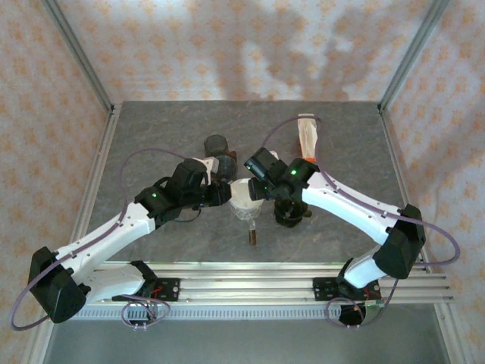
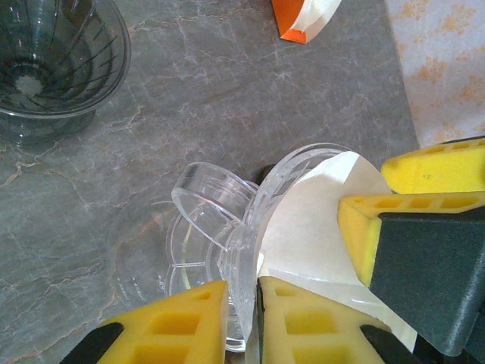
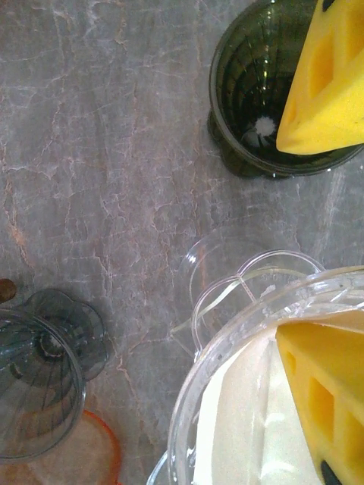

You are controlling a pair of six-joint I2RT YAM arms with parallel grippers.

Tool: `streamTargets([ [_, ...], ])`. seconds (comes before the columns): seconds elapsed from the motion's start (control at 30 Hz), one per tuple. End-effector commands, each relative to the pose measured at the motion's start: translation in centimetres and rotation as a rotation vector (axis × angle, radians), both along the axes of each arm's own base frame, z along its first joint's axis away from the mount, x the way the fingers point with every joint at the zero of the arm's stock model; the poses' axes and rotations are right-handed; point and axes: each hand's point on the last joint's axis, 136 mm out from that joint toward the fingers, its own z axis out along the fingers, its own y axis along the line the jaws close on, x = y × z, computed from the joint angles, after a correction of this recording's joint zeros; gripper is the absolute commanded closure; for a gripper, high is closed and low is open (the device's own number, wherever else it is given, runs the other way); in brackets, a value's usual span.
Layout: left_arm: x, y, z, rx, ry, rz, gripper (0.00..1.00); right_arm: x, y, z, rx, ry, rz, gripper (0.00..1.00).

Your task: Place the coffee filter in the dripper

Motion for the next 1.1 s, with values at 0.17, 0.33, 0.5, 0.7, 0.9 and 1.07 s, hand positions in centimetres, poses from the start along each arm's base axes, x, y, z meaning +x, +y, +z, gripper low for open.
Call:
streamTargets([
  [0.17, 0.1, -0.3, -0.9, 0.011, 0.012, 0.002, 0.81, -0.9, -0.3, 2.4, 0.127, 0.021, -0.109, 0.39],
  [0.33, 0.2, -0.3, -1.0, 0.005, 0.014, 0.005, 0.81, -1.2, 0.4, 2.6, 0.183, 0.041, -0.111, 0.40],
  [0.5, 0.2, -0.4, -1.0, 0.003, 0.015, 0.004, 0.81, -1.9, 1.2, 1.9, 0.185, 0.074, -0.075, 0.43],
  [0.7, 0.2, -0.4, -1.1, 0.005, 0.018, 0.004, 0.81, -1.9, 0.9, 0.9, 0.150, 0.075, -0.075, 0.47],
  [0.9, 0.1, -0.3, -1.3, 0.008, 0.021, 0.006, 0.81, -1.7, 0.4, 0.4, 0.103, 0.066, -0.078, 0.52],
  [1.07, 0.1, -0.4, -1.2, 0.005, 0.020, 0.005, 0.81, -1.5, -0.1, 0.3, 0.078, 0.057, -0.079, 0.60],
])
